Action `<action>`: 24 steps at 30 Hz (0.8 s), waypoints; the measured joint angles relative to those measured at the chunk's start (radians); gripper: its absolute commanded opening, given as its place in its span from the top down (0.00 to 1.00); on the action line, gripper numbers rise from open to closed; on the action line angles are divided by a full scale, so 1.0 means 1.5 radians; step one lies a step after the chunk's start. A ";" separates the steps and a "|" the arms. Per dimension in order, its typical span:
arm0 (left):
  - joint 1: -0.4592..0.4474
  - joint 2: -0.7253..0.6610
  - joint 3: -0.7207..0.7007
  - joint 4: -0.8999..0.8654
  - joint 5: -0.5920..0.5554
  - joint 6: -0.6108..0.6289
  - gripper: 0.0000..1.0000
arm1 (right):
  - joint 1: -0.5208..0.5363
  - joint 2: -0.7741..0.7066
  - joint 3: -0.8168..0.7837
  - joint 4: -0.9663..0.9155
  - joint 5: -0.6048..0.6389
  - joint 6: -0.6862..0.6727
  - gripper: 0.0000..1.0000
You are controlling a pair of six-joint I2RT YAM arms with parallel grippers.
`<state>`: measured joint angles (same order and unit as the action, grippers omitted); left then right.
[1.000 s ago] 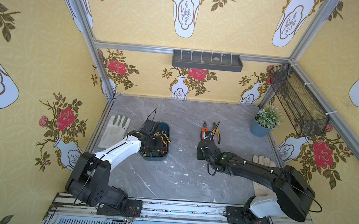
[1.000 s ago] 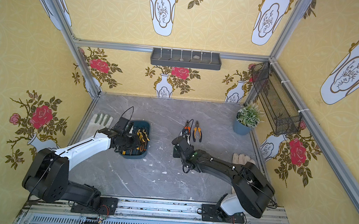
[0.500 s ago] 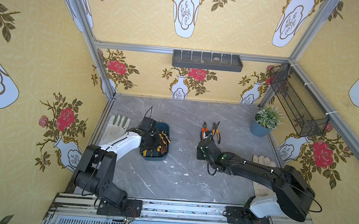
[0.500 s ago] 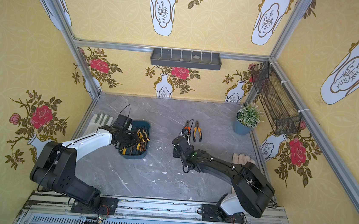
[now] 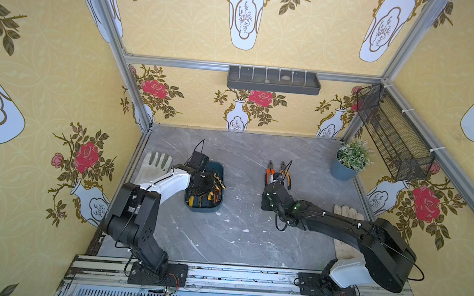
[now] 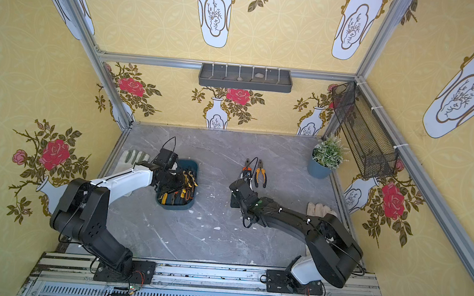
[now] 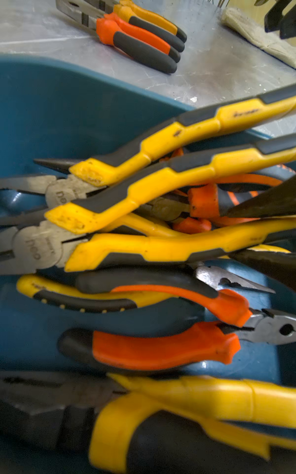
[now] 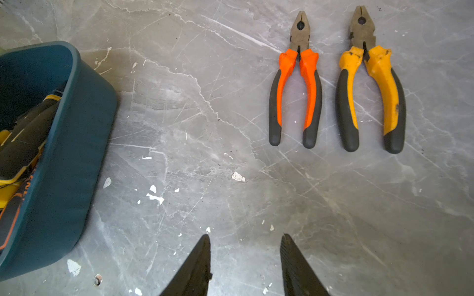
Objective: Take the pliers out of the storage box
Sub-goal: Pick up the pliers from the storage box.
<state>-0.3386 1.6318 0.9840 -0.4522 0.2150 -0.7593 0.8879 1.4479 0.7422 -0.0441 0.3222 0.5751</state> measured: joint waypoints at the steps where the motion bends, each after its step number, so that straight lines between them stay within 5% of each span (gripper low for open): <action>1: 0.000 -0.001 -0.001 0.001 0.001 0.000 0.78 | -0.001 -0.001 -0.001 0.000 -0.001 0.000 0.54; 11: -0.002 -0.027 -0.015 -0.011 0.007 0.009 1.00 | -0.003 -0.006 -0.005 0.001 -0.002 0.001 0.55; 24: -0.005 -0.139 -0.026 -0.076 -0.024 0.068 1.00 | -0.003 0.006 0.004 -0.003 -0.002 0.002 0.55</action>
<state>-0.3454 1.4235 0.9447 -0.5655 0.1795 -0.6579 0.8841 1.4563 0.7486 -0.0483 0.3195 0.5785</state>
